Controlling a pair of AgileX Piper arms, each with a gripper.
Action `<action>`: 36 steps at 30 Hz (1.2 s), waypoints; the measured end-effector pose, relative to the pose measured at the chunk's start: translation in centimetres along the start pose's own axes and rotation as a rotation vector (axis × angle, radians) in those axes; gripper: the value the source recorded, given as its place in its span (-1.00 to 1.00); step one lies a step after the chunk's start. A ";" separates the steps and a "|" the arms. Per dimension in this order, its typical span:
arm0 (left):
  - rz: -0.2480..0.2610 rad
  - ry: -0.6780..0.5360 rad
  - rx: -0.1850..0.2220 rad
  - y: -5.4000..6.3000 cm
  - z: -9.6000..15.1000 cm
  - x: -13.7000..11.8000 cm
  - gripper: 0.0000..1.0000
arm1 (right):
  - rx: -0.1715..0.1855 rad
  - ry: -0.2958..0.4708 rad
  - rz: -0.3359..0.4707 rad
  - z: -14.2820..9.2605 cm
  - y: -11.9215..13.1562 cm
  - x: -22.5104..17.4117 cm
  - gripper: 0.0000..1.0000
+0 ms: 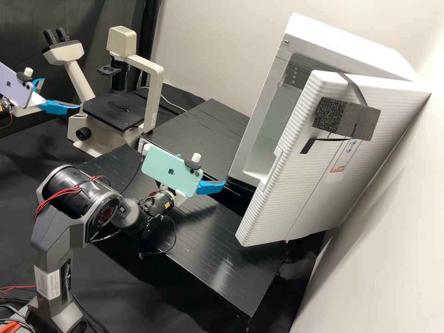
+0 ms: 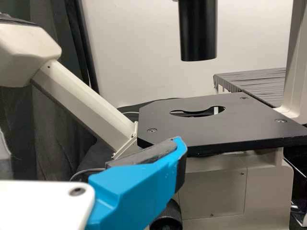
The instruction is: Close the incubator door.
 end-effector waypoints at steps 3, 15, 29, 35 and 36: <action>0.000 0.000 0.000 0.0 0.0 0.0 1.00 | 0.000 0.000 0.000 0.0 0.0 0.0 1.00; 0.000 0.000 0.000 0.0 0.0 0.0 1.00 | 0.000 0.015 0.030 -0.1 0.5 -2.5 1.00; 0.000 0.000 0.000 0.0 0.0 0.0 1.00 | -0.049 0.276 0.380 -3.7 4.6 -14.5 1.00; 0.000 0.000 0.000 0.0 0.0 0.0 1.00 | -0.071 0.237 0.557 -2.8 6.8 -17.4 1.00; 0.000 0.000 0.000 0.0 0.0 0.0 1.00 | -0.056 0.220 0.589 -2.4 7.3 -17.8 1.00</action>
